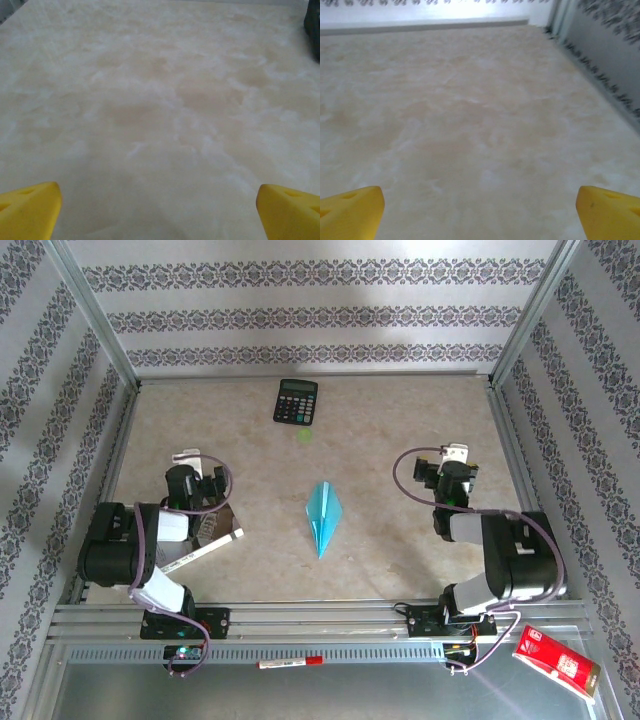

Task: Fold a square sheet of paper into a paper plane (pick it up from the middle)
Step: Reset both arms

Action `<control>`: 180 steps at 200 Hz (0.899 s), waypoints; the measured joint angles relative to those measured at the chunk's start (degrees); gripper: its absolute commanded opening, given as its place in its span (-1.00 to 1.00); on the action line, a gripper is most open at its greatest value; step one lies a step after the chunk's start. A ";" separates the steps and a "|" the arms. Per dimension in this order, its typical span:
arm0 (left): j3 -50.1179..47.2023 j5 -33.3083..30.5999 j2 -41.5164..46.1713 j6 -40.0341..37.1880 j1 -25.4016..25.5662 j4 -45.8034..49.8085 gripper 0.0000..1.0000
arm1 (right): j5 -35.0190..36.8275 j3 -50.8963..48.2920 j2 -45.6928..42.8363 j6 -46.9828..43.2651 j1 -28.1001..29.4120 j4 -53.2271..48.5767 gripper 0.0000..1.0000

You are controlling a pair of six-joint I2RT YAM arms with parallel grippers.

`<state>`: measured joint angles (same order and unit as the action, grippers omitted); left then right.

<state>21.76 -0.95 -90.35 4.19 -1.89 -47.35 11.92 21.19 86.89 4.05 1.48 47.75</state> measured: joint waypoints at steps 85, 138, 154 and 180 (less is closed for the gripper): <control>-1.27 3.45 -0.68 -2.05 0.00 -6.69 0.99 | -3.04 -0.22 0.70 -0.68 0.17 4.22 0.96; -1.16 6.58 -0.68 -2.99 0.02 -6.67 1.00 | -3.02 -0.20 0.70 -1.31 0.28 4.44 0.96; -1.14 6.80 -0.68 -3.17 0.02 -6.67 0.99 | -3.02 -0.20 0.70 -1.31 0.28 4.44 0.96; -1.11 6.84 -0.68 -3.19 0.00 -6.67 1.00 | -3.02 -0.22 0.70 -1.31 0.28 4.44 0.96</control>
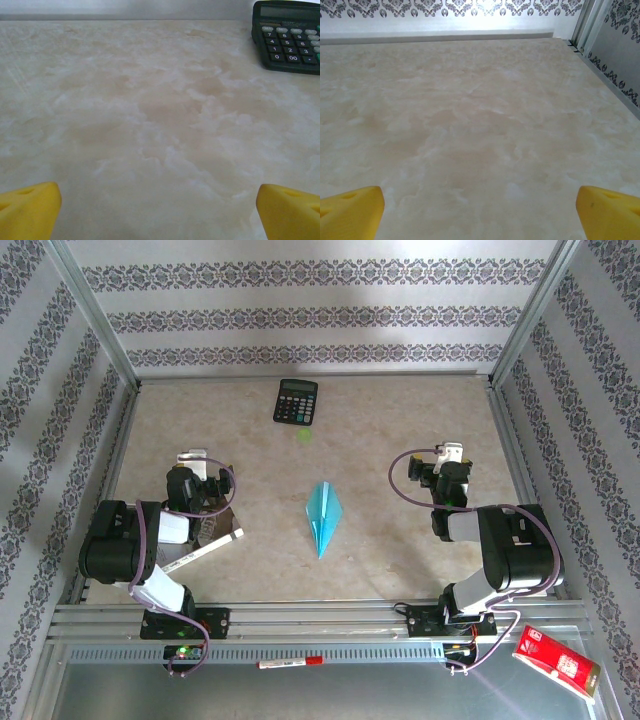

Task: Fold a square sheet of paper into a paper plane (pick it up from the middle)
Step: Reset both arms

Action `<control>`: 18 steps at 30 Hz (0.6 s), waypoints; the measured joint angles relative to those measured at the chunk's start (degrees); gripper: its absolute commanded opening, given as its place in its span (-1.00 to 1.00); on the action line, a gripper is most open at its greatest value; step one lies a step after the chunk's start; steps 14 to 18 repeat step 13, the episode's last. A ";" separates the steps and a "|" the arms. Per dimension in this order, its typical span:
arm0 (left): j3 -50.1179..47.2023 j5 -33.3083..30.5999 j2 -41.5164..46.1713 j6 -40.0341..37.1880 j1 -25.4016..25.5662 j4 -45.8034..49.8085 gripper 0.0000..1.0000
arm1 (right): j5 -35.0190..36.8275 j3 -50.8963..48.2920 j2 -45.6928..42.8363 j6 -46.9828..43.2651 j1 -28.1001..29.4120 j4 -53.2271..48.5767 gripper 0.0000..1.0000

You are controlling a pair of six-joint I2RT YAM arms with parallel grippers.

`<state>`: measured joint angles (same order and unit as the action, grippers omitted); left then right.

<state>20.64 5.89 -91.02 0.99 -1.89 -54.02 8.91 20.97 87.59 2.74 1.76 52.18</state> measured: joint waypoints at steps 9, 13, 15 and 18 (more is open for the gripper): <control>0.00 0.13 0.00 -0.11 0.02 0.00 1.00 | 0.02 0.00 0.00 -0.15 0.11 0.00 0.96; 0.00 0.13 0.00 -0.33 0.02 0.00 1.00 | 0.02 0.00 0.00 -0.17 0.37 0.00 0.96; 0.00 0.13 0.00 -0.33 0.02 0.00 1.00 | 0.02 0.00 0.00 -0.17 0.37 0.00 0.96; 0.00 0.13 0.00 -0.33 0.02 0.00 1.00 | 0.02 0.00 0.00 -0.17 0.37 0.00 0.96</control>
